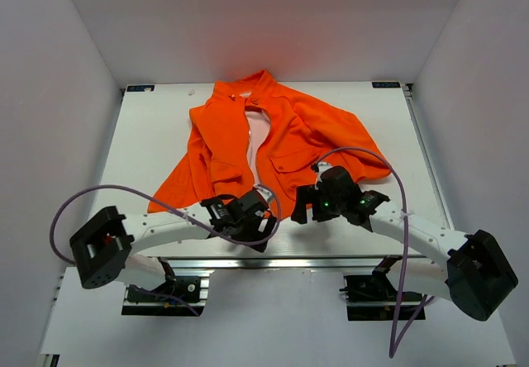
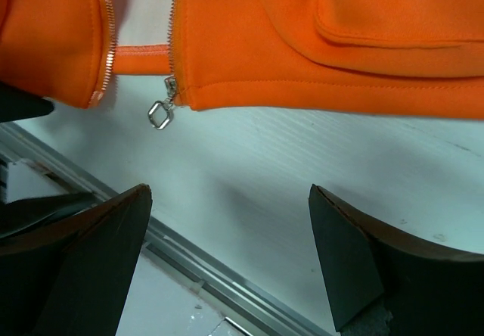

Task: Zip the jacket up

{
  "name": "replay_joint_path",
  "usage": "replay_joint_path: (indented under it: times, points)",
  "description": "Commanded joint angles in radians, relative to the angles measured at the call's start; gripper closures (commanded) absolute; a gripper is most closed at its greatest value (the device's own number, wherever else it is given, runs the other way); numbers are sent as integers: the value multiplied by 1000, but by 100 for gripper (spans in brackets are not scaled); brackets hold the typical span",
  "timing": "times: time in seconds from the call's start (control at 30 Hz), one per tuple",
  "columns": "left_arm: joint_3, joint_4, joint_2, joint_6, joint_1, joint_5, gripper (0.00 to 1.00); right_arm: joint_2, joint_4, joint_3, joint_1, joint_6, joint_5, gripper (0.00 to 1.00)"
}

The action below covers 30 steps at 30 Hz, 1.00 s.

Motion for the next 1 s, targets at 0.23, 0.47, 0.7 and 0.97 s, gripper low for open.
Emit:
replay_joint_path:
  times: [0.23, 0.47, 0.7, 0.97]
  points:
    - [107, -90, -396, -258, -1, -194, 2, 135, -21, 165, 167, -89, 306, 11]
    - [35, 81, -350, -326, 207, -131, 2, 342, -39, 298, 252, -24, 414, 16]
    - [-28, 138, -244, -268, 317, -41, 2, 503, -61, 363, 295, -12, 477, 29]
    - [-59, 181, -249, -260, 318, -35, 2, 562, -84, 352, 324, 34, 500, 66]
